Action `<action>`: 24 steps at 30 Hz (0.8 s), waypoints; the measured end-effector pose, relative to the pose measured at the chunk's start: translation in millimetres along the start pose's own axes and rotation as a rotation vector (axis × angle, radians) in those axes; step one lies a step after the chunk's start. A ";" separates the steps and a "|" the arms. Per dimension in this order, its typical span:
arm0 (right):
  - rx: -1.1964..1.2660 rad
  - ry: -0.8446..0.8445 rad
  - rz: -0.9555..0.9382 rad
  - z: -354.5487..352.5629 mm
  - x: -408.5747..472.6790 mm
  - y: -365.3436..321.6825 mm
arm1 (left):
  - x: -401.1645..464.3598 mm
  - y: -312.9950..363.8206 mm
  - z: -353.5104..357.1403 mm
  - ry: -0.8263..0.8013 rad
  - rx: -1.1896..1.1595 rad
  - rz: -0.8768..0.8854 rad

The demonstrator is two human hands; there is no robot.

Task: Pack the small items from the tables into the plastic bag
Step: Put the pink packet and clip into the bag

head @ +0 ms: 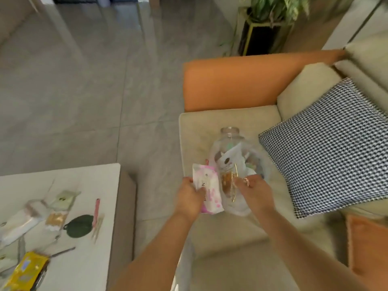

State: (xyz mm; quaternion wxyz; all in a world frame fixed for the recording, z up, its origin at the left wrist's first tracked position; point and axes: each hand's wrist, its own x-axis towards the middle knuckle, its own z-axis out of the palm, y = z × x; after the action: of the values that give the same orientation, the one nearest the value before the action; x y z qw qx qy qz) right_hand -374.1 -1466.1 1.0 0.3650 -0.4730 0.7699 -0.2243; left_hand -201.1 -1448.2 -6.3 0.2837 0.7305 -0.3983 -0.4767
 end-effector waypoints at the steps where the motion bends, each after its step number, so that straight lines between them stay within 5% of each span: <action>1: -0.013 0.018 0.004 -9.4 11.0 5.9 | 6.3 9.5 14.4 -0.020 -0.001 0.013; 14: -0.162 0.020 0.113 -32.4 114.3 36.8 | 99.2 62.8 81.8 -0.038 0.271 0.082; 24: -0.304 -0.166 0.045 11.4 137.0 41.4 | 95.8 35.4 85.5 -0.179 0.392 0.125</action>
State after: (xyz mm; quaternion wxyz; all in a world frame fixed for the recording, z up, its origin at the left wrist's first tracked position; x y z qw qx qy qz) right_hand -427.9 -1569.6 -82.7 0.3566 -0.5222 0.7726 -0.0571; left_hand -269.2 -1551.3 -56.2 0.1288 0.7003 -0.5513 -0.4348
